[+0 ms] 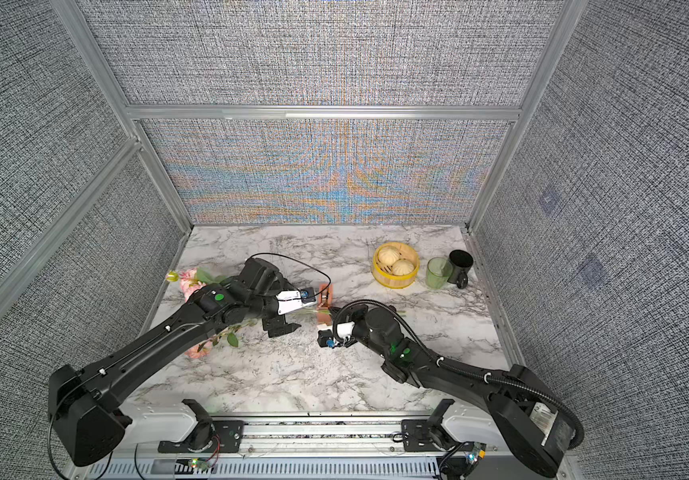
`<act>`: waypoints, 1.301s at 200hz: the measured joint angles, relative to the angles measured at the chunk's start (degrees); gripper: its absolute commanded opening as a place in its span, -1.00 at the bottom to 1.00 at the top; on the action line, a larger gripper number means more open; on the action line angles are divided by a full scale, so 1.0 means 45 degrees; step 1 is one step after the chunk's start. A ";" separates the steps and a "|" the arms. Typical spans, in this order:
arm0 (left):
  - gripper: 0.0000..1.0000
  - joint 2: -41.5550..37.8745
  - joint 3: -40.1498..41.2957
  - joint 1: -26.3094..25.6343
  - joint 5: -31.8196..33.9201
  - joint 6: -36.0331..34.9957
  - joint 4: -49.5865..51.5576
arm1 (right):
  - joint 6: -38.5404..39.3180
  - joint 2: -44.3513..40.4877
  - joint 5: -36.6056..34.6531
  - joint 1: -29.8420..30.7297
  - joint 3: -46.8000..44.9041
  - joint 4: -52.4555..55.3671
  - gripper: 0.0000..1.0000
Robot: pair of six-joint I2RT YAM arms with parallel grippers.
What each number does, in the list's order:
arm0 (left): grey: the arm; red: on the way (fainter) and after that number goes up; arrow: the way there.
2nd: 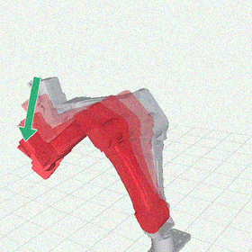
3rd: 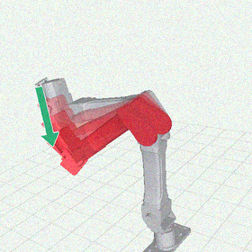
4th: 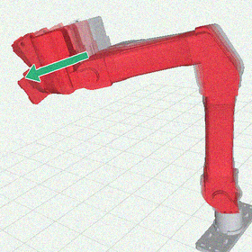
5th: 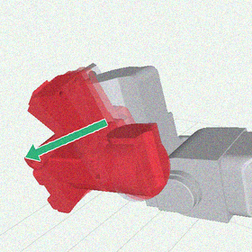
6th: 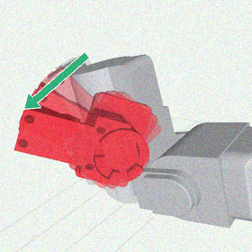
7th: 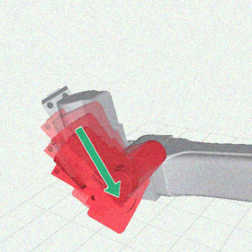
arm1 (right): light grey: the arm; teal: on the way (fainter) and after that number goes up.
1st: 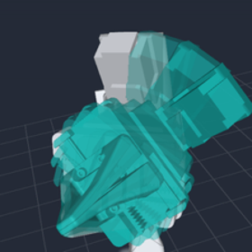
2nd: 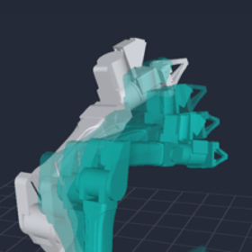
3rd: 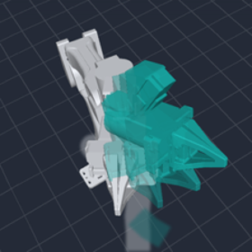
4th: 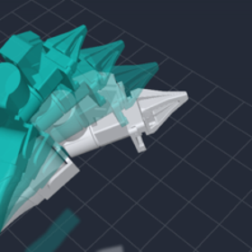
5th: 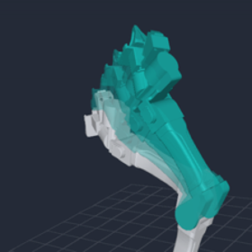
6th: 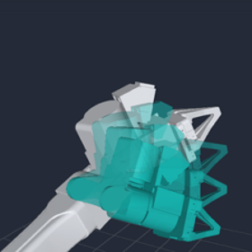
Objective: Wrap bouquets with tape
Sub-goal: Wrap the tape around the bouquet.
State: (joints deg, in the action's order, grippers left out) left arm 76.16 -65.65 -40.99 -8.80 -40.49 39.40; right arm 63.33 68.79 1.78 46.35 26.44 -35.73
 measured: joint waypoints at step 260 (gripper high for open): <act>-1.00 0.1525 0.3264 -0.0374 -0.2477 -0.0049 -0.0918 | -1.3056 -0.4342 0.6028 0.0423 0.1107 0.8383 0.14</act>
State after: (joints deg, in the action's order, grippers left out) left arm 83.02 -50.96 -42.68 -19.94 -40.71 35.27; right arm 4.58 49.25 28.91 48.25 31.42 2.00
